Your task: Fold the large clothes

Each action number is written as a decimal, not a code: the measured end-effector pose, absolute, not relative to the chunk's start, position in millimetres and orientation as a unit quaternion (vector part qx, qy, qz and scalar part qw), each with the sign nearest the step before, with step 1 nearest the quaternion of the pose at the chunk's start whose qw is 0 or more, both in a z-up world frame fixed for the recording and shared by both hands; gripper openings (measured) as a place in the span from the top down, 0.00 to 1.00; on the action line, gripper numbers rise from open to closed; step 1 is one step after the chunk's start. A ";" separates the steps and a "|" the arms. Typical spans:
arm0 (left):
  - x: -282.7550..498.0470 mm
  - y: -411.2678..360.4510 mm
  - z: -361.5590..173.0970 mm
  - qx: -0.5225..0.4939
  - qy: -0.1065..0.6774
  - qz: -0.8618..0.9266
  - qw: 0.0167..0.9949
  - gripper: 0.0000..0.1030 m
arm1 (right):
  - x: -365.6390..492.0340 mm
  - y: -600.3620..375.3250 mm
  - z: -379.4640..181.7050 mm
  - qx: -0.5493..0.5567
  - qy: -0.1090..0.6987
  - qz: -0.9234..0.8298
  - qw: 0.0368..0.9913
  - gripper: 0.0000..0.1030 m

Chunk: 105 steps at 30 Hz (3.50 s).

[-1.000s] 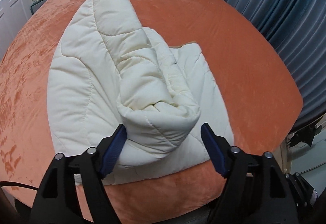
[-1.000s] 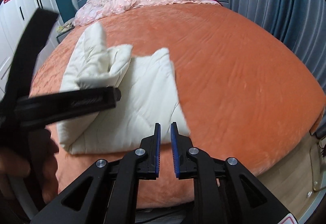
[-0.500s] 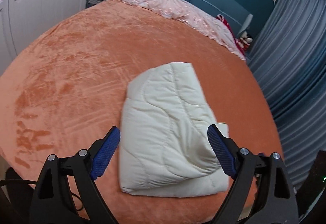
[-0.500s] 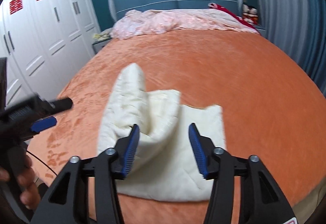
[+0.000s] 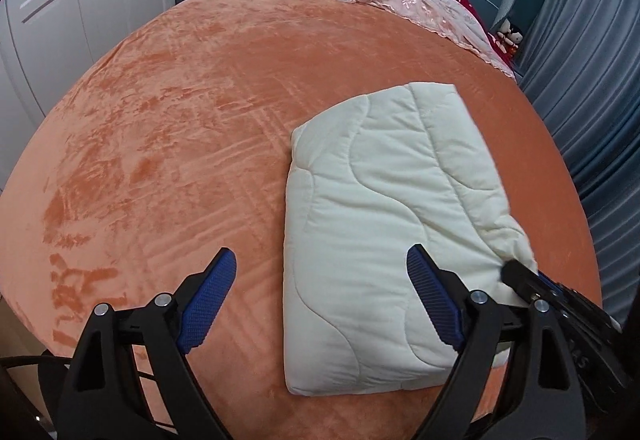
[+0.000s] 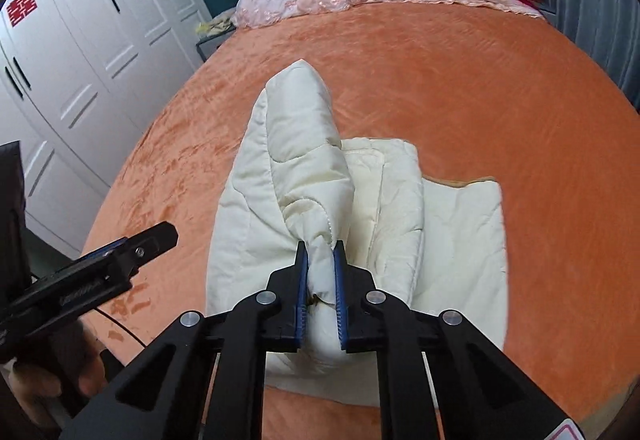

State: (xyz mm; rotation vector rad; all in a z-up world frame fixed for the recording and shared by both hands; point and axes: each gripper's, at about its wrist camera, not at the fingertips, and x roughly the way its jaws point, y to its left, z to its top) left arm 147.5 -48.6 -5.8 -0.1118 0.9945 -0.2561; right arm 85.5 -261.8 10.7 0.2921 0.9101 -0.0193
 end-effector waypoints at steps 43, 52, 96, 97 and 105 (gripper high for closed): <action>201.3 -181.5 -59.6 0.060 0.479 -0.124 0.867 0.18 | 120.3 -362.0 -56.8 0.159 0.473 -0.201 0.843 0.99; 222.1 -198.8 -103.3 0.053 0.501 -0.123 0.855 0.16 | 135.3 -379.3 -111.7 0.164 0.501 -0.218 0.821 0.99; 92.7 -148.7 -114.6 0.115 0.512 -0.175 0.833 0.05 | 7.5 -306.6 -120.4 0.118 0.545 -0.177 0.811 0.94; 93.8 -149.3 -116.1 0.115 0.513 -0.174 0.833 0.04 | 8.6 -305.4 -121.7 0.114 0.545 -0.178 0.811 0.94; 121.2 -120.1 -85.1 0.020 0.529 -0.194 0.826 0.05 | 6.4 -319.1 -67.8 0.151 0.477 -0.200 0.842 0.56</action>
